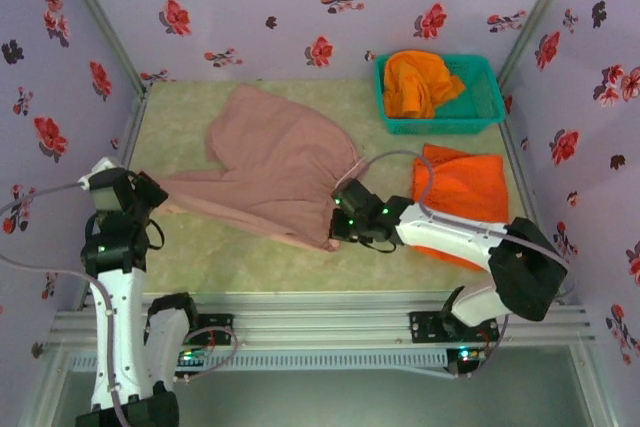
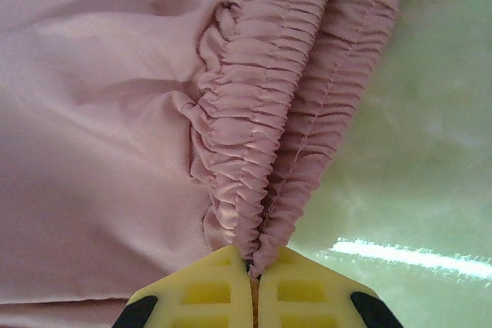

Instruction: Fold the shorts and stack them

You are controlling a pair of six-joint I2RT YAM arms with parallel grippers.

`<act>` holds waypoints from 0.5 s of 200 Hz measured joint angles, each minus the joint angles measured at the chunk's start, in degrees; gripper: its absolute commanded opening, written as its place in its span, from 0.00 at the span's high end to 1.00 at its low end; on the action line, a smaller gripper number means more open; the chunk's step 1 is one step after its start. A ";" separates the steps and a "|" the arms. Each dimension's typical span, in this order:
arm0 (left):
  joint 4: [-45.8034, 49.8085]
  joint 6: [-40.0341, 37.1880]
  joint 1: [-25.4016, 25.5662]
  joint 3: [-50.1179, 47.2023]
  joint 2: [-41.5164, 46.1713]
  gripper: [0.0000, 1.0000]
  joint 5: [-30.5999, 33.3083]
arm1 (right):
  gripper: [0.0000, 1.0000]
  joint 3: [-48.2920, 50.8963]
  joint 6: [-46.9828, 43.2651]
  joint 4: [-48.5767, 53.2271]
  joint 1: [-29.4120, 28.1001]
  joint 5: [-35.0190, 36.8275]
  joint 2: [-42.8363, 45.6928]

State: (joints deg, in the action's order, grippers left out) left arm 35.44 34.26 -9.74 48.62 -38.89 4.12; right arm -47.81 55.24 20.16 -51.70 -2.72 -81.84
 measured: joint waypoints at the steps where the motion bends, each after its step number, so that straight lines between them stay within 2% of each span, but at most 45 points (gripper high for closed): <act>1: 0.00 -0.04 0.00 0.00 0.00 1.00 0.00 | 0.95 0.09 0.20 -0.07 -0.04 0.00 0.02; 41: 0.63 -0.59 0.24 3.28 -3.87 1.00 -0.09 | 0.93 3.39 10.29 -2.03 -0.17 2.29 4.11; 61: -0.72 -0.57 1.36 8.55 -10.47 1.00 -0.24 | 0.92 2.16 13.05 -1.81 -0.17 4.63 6.88; 86: -4.42 -0.57 4.24 14.21 -19.17 1.00 -0.02 | 0.96 -2.08 16.98 -0.74 -0.17 7.72 8.02; 100: -6.03 -0.57 5.55 17.70 -24.15 1.00 0.22 | 0.95 -4.46 19.63 -0.59 -0.15 8.63 8.02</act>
State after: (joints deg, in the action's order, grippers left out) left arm 29.41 33.69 -4.19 66.32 -63.05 4.34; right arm -52.27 74.87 19.57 -51.86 5.91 -73.82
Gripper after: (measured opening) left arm 0.037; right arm 0.084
